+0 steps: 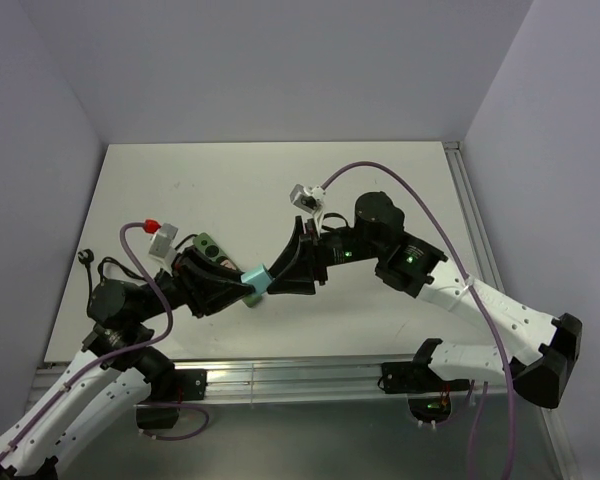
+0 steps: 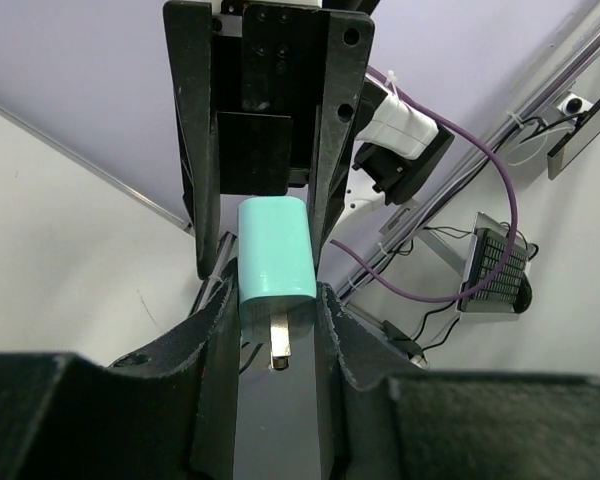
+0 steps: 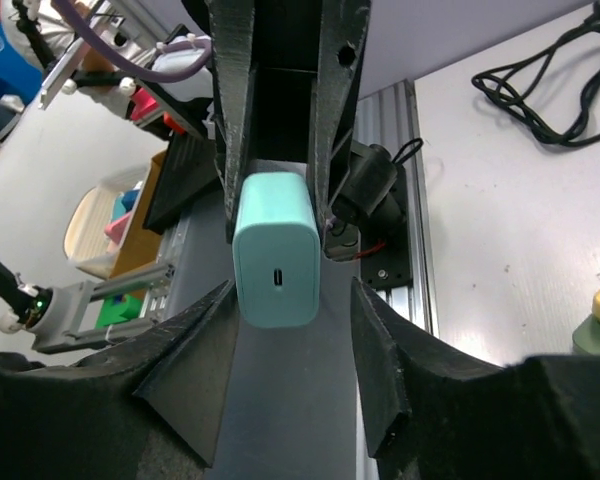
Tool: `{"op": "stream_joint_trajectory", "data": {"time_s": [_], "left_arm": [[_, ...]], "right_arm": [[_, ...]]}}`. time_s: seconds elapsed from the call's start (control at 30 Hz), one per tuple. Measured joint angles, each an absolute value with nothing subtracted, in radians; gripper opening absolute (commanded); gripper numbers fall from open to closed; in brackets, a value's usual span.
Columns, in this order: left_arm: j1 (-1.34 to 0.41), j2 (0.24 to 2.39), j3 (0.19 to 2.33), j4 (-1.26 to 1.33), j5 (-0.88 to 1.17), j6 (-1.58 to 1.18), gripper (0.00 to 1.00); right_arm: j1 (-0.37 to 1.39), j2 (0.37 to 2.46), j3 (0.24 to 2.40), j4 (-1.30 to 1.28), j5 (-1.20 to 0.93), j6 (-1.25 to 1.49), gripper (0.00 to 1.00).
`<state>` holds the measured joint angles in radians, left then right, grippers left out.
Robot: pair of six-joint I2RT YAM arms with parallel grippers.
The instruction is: Insert the plug
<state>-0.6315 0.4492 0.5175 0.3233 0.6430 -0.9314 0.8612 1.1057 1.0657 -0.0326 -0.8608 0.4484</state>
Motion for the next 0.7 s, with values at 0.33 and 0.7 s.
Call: {"op": "stream_joint_trajectory", "data": {"time_s": [0.33, 0.7], "left_arm": [[-0.629, 0.454, 0.492, 0.37, 0.662, -0.955, 0.0], [-0.628, 0.455, 0.482, 0.384, 0.684, -0.957, 0.0]], "right_arm": [[0.879, 1.15, 1.066, 0.05, -0.904, 0.507, 0.4], [0.884, 1.175, 1.066, 0.131, -0.926, 0.536, 0.49]]}}
